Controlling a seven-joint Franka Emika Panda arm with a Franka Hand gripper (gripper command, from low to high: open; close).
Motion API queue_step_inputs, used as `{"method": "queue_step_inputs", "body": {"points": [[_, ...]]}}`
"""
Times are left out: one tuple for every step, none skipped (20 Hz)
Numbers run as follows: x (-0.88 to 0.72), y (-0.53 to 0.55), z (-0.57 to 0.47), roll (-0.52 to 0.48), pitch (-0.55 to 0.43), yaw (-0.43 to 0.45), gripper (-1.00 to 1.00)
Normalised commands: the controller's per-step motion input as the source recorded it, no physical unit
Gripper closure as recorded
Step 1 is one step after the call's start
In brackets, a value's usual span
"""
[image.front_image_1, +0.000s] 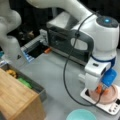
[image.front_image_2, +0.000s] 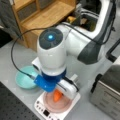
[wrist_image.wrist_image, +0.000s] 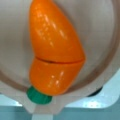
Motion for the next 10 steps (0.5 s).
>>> {"method": "queue_step_inputs", "body": {"points": [[-0.63,-0.17,0.23,-0.081,-0.084,0.184,-1.0],[-0.65,-0.15,0.2,-0.07,-0.078,0.192,-1.0],[-0.68,-0.14,0.18,-0.062,-0.09,0.198,-1.0],[-0.68,-0.13,0.15,-0.055,-0.101,0.19,-1.0],[-0.67,-0.12,0.08,-0.031,-0.119,0.214,-1.0],[-0.66,-0.12,0.02,-0.019,-0.132,0.225,-1.0],[-0.65,-0.12,0.0,-0.013,-0.141,0.215,-1.0],[-0.66,-0.13,-0.02,-0.011,-0.142,0.213,-1.0],[-0.69,-0.14,-0.01,-0.009,-0.137,0.227,-1.0],[-0.72,-0.15,0.01,-0.005,-0.135,0.232,-1.0]]}}
